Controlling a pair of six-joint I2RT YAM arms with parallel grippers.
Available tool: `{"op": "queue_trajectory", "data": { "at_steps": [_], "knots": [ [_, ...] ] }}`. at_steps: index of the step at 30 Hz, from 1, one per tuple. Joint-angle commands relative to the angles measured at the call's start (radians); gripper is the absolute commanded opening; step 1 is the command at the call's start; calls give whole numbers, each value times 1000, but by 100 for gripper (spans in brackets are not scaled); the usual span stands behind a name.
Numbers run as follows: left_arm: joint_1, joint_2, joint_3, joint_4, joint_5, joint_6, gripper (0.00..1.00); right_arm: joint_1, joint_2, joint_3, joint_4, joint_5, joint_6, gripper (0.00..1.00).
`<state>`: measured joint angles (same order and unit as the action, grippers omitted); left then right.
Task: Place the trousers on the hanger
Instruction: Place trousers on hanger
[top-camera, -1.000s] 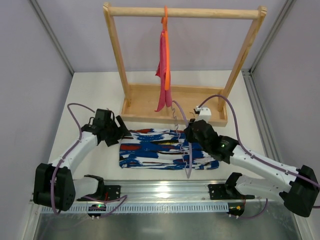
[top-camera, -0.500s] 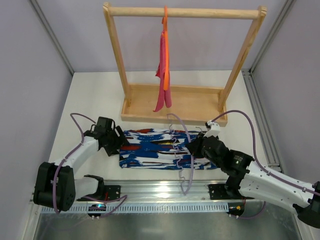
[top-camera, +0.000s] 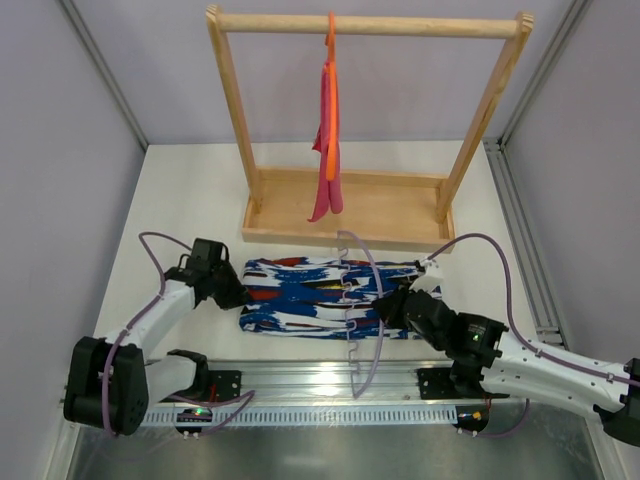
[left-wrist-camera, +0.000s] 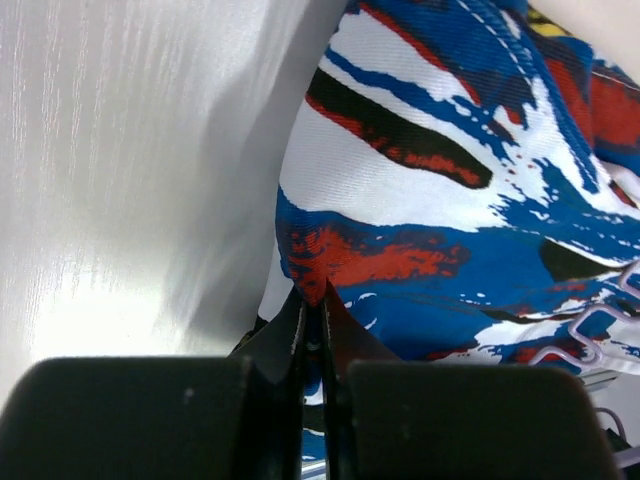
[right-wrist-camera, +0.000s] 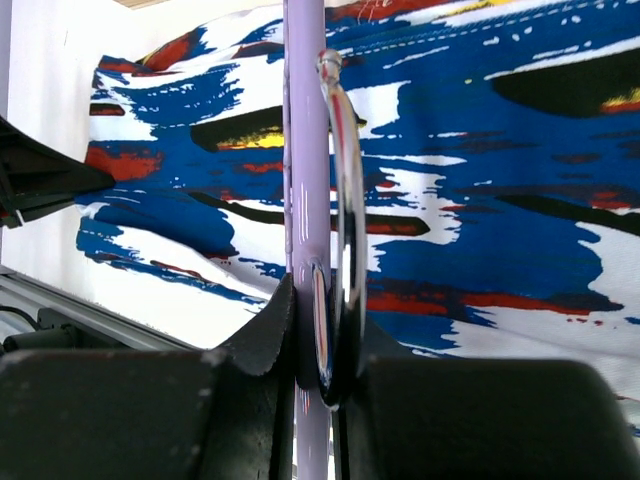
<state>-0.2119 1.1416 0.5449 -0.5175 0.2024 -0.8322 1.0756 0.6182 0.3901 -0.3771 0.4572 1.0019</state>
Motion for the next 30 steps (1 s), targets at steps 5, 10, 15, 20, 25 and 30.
{"op": "queue_trajectory", "data": {
  "at_steps": [5, 10, 15, 20, 25, 30],
  "knots": [
    [2, -141, 26, -41, 35, -8, 1, 61, 51, 1, -43, 86, 121, 4],
    [-6, -192, 24, -76, 60, -27, 1, 109, 54, 3, -52, 115, 138, 4],
    [-18, -217, 41, -113, 57, -39, 1, 124, 54, -5, -45, 126, 142, 4],
    [-21, -250, 87, -193, -1, -39, 1, 139, 52, -2, -14, 121, 104, 4],
    [-21, -250, 105, -231, -61, -39, 0, 139, -3, 64, -55, 176, 43, 4],
    [-21, -256, 121, -263, -81, -39, 0, 139, -38, 104, -59, 175, 14, 4]
  ]
}}
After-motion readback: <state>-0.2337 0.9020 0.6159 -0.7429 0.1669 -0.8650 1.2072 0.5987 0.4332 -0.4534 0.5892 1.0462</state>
